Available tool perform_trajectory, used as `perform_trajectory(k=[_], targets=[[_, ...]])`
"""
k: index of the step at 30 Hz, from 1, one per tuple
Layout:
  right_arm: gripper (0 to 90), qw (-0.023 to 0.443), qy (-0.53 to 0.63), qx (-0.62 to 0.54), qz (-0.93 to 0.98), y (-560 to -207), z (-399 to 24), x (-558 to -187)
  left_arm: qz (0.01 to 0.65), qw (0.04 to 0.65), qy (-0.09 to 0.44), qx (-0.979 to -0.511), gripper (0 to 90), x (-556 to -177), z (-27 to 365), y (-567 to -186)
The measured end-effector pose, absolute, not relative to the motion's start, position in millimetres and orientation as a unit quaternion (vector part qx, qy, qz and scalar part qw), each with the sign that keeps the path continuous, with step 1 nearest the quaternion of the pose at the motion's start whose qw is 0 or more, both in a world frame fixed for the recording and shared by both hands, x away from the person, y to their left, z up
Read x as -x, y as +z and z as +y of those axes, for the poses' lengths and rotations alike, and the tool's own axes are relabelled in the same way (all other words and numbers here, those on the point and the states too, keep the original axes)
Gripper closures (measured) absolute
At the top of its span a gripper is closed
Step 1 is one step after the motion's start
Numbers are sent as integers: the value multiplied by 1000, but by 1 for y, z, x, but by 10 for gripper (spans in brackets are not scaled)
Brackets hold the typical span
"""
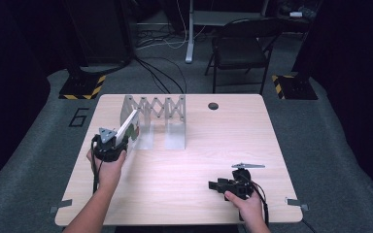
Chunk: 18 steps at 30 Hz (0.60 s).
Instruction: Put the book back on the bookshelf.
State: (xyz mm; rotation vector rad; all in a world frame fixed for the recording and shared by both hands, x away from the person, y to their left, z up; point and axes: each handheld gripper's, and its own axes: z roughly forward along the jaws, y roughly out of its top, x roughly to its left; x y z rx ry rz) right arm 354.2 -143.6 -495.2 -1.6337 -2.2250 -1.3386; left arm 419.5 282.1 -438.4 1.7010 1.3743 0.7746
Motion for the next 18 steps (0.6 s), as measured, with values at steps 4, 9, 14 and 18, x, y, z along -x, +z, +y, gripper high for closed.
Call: perform_trajectory(k=[4,9,14,18], targets=[[436,31,-438,541,-718,-495,-150,-351,546,399,305,-671,758,-422,282,-440],[436,25,-440,549,-711,-495,-156,-346,549,399,308,-667,758,-426,282,-442],[436,20,-441,554,-706,-495,-162,-342,552,393,307,-668,758,-432,282,-445],[436,20,-440,558,-703,-496,-166,-340,550,387,310,-672,758,-436,281,-447]])
